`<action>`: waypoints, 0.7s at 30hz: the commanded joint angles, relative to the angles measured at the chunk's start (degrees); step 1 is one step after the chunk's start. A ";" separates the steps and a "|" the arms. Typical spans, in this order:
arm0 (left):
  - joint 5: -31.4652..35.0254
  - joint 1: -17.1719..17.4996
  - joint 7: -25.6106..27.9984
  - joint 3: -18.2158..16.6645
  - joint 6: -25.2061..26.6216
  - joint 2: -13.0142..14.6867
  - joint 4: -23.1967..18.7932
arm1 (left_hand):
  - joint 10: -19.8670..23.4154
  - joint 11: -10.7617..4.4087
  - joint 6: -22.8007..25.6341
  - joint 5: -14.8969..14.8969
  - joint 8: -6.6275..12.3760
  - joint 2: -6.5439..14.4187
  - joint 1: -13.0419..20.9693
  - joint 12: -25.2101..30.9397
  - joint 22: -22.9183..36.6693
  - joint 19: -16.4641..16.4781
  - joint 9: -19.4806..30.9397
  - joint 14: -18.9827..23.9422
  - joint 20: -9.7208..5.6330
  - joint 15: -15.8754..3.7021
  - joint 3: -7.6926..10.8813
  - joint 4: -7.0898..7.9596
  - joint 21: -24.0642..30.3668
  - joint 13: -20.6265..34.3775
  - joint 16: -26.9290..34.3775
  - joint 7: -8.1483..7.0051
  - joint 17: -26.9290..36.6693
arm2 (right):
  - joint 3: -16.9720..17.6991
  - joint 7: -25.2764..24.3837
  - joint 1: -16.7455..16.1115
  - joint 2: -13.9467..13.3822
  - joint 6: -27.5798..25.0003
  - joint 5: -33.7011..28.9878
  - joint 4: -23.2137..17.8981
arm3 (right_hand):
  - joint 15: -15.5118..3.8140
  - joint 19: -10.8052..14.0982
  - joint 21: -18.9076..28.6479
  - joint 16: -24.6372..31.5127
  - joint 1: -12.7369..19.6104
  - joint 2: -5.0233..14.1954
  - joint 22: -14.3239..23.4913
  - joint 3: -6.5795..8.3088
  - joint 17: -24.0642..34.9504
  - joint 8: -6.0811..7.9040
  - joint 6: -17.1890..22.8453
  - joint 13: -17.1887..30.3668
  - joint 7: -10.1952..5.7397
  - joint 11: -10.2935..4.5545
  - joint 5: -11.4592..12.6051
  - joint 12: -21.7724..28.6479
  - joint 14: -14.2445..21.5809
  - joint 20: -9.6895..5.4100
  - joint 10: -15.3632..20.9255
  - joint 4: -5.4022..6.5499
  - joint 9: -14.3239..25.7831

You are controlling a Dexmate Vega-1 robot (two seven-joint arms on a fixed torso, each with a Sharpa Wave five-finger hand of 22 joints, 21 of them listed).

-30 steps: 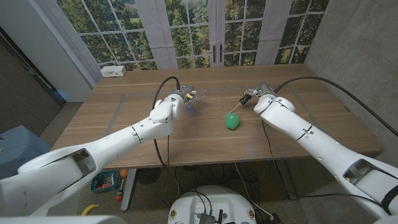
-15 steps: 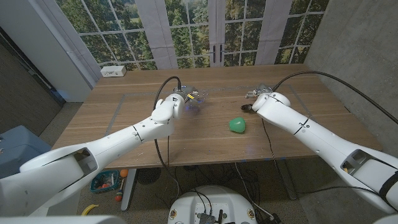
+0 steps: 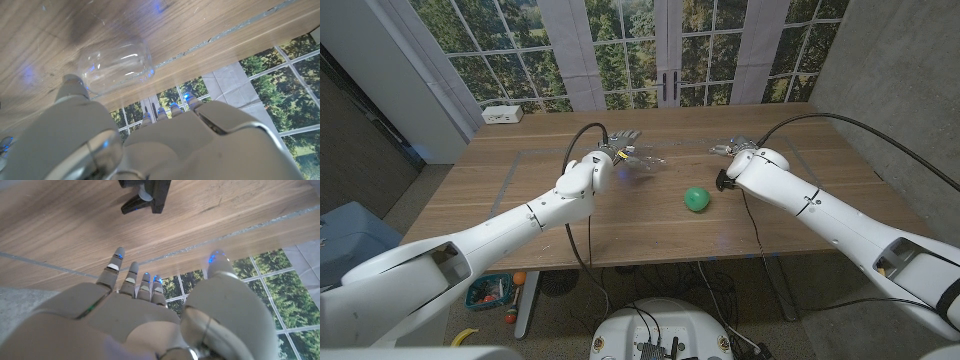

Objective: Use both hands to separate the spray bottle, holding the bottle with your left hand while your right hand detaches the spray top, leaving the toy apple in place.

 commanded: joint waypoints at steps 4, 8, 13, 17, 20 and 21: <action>-12.70 5.61 11.98 -9.10 -16.24 1.28 2.74 | -16.05 0.37 -13.15 0.51 0.17 1.75 -6.23 0.08 0.12 -8.12 0.16 -12.58 0.48 0.98 -1.50 3.59 -0.41 0.01 -0.07 0.64 0.28 | 9.20 -3.32 -10.67 -1.85 28.39 3.19 0.47 | -0.34 -3.17 -1.80 -1.21 -6.64 -0.21 -0.26 -2.85 -0.79 0.01 -2.72 -1.38 -2.63 -0.15 0.66 -0.15 -4.08 -1.10 -2.74 2.51 -0.41; -18.64 7.19 15.74 -12.02 -23.84 0.62 5.74 | -16.57 0.15 -13.28 0.66 0.54 3.57 -9.76 0.52 0.11 -9.67 0.10 -13.59 0.43 0.65 -2.11 5.78 -0.12 -0.08 0.32 0.68 0.29 | 10.80 -2.97 -12.39 -1.65 35.25 3.93 2.10 | -0.93 -4.14 -2.27 -1.41 -8.41 -0.09 -0.35 -3.52 -1.18 0.24 -2.67 -1.94 -3.79 -0.33 0.65 0.01 -5.13 -2.16 -2.84 3.21 -0.54; -26.55 7.93 16.51 -14.69 -33.54 -0.36 10.48 | -15.75 -1.07 -10.92 0.59 1.31 7.68 -15.12 1.14 0.04 -9.95 -0.10 -12.36 0.07 -0.72 -2.30 9.01 0.56 -0.33 1.09 -0.02 0.10 | 12.62 -1.58 -14.12 -1.30 43.98 5.27 4.51 | -1.50 -4.80 -2.58 -1.64 -10.49 0.07 -0.48 -4.30 -1.79 0.43 -2.40 -2.68 -4.70 -1.14 0.61 0.14 -6.41 -3.97 -2.81 4.02 -0.67; -32.06 8.33 15.87 -16.26 -39.83 -1.36 13.99 | -14.41 -1.90 -9.11 0.68 1.55 9.00 -17.91 1.46 0.00 -9.68 -0.20 -11.67 -0.79 -1.76 -2.68 10.28 0.81 -0.47 1.20 -0.49 0.00 | 14.04 0.46 -15.20 -0.55 52.46 6.96 7.59 | -2.43 -5.69 -2.91 -1.74 -12.64 0.42 -0.64 -5.02 -2.74 0.62 -1.93 -3.59 -5.94 -1.47 0.54 0.39 -7.32 -6.49 -2.17 4.86 -0.81; -36.02 8.52 14.64 -17.25 -43.90 -2.13 16.39 | -13.14 -2.30 -7.70 0.85 1.68 9.58 -19.86 1.70 -0.05 -9.07 -0.27 -10.83 -1.68 -2.74 -3.02 10.84 1.06 -0.56 1.32 -0.67 -0.10 | 14.87 2.38 -15.67 0.24 58.58 8.35 10.22 | -3.61 -6.21 -3.01 -1.52 -14.70 1.52 -0.76 -5.39 -3.84 1.18 -0.03 -4.55 -6.43 -1.61 0.52 0.75 -7.22 -7.75 -0.87 5.80 -0.91; -37.33 8.56 14.09 -17.54 -45.14 -2.39 17.15 | -12.41 -2.68 -6.65 1.16 1.73 10.37 -21.51 1.74 -0.08 -8.71 -0.31 -10.31 -2.41 -3.28 -3.15 11.30 1.17 -0.63 1.33 -0.51 -0.16 | 15.08 2.86 -15.78 0.46 60.02 8.67 10.83 | -3.76 -6.36 -3.05 -1.52 -15.07 1.80 -0.78 -5.43 -4.03 1.23 0.28 -4.72 -6.43 -1.54 0.50 0.81 -7.27 -8.06 -0.63 5.99 -0.93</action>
